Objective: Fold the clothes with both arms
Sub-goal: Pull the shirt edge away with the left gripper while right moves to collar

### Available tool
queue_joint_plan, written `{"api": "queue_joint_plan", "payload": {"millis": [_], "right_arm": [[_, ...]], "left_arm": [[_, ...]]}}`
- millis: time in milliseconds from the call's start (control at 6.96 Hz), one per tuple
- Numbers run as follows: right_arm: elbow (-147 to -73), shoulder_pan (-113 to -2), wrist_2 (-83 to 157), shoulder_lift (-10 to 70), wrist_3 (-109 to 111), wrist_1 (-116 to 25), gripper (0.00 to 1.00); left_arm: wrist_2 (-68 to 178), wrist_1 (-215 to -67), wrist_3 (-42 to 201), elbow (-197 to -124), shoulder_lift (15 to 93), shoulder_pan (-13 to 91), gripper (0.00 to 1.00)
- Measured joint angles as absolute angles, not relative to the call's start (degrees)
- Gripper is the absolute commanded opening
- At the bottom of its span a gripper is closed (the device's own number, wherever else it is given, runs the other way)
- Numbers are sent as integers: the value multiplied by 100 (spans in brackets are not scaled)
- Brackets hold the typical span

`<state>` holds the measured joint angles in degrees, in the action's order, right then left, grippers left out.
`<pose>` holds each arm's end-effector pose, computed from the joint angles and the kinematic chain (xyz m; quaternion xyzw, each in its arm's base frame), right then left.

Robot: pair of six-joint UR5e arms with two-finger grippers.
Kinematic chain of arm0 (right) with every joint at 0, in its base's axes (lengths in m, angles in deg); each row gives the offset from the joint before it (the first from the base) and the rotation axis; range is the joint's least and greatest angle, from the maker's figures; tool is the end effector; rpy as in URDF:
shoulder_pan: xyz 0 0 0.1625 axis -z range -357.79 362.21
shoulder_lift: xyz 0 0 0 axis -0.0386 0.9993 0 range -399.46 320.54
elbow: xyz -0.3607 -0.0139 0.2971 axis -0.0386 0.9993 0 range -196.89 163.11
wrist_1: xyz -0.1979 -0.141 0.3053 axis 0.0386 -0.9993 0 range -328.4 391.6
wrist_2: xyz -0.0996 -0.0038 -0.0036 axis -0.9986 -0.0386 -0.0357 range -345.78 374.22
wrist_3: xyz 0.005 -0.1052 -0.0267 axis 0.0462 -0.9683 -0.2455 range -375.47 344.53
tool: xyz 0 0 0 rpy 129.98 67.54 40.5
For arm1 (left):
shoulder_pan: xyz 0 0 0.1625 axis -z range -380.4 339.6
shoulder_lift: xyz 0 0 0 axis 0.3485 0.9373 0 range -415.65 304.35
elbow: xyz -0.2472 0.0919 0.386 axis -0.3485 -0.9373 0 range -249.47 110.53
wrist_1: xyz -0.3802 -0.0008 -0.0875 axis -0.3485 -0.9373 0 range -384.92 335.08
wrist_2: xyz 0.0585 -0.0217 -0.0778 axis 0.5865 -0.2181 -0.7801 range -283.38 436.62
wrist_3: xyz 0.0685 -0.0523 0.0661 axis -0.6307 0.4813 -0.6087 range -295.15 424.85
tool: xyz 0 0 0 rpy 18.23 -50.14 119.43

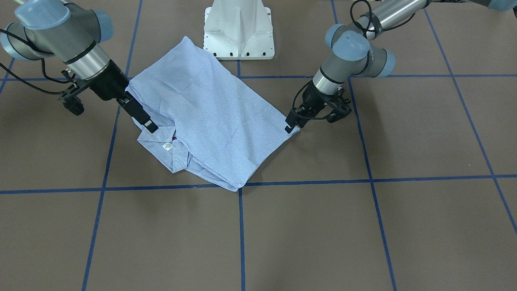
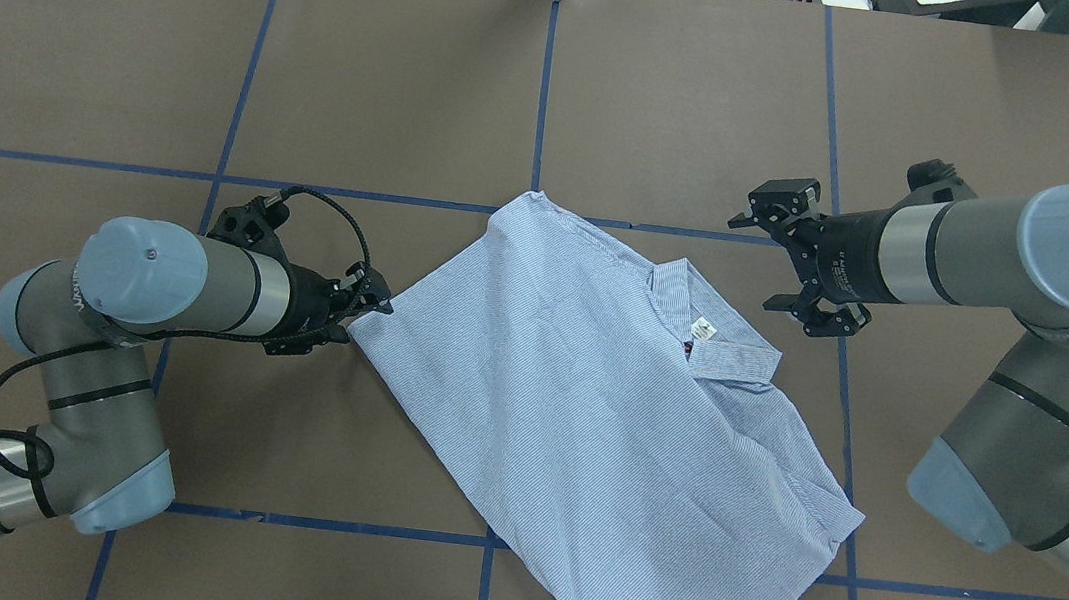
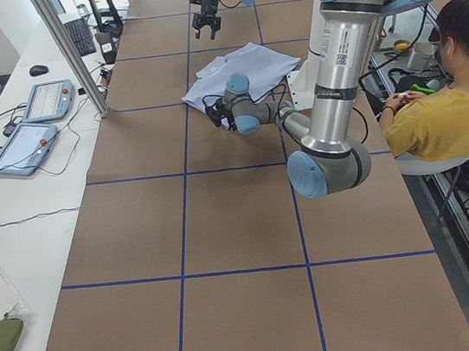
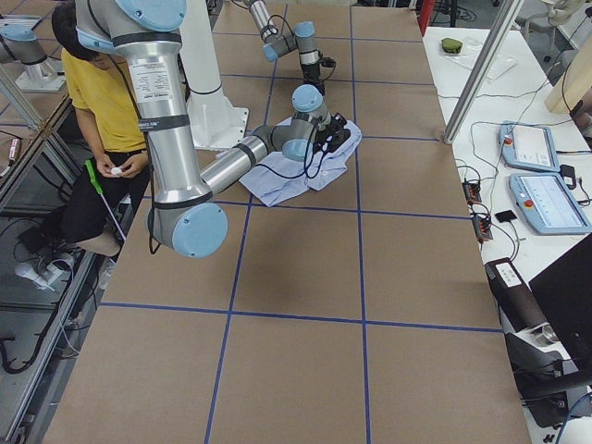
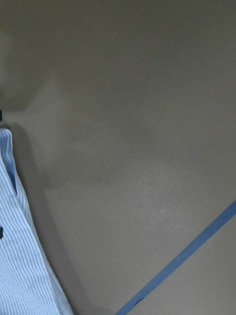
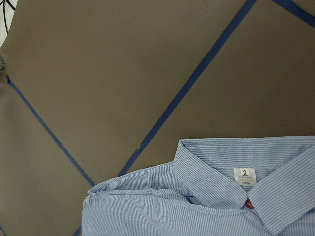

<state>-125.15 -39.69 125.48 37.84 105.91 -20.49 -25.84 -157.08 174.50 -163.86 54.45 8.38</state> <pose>-0.3450 -0.4356 0.3734 -0.1005 -0.5674 0.4001 0.7127 0.5005 -0.4001 0.3999 -0.0470 0.5517 -0.2863 0.7820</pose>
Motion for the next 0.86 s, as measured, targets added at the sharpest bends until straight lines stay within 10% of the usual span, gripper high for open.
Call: {"api": "queue_joint_plan", "payload": {"millis": [144,861], "right_arm": [[-12512,-3970,12537,3769,10591,-2043,100],[-12399,-3971,12532,3762,10594,-2010,100]], "left_arm": [[-2582,-15704,17505,-16378,5439,832,1],[-2369,-15188,17423,-16629,5499,889,0]]}}
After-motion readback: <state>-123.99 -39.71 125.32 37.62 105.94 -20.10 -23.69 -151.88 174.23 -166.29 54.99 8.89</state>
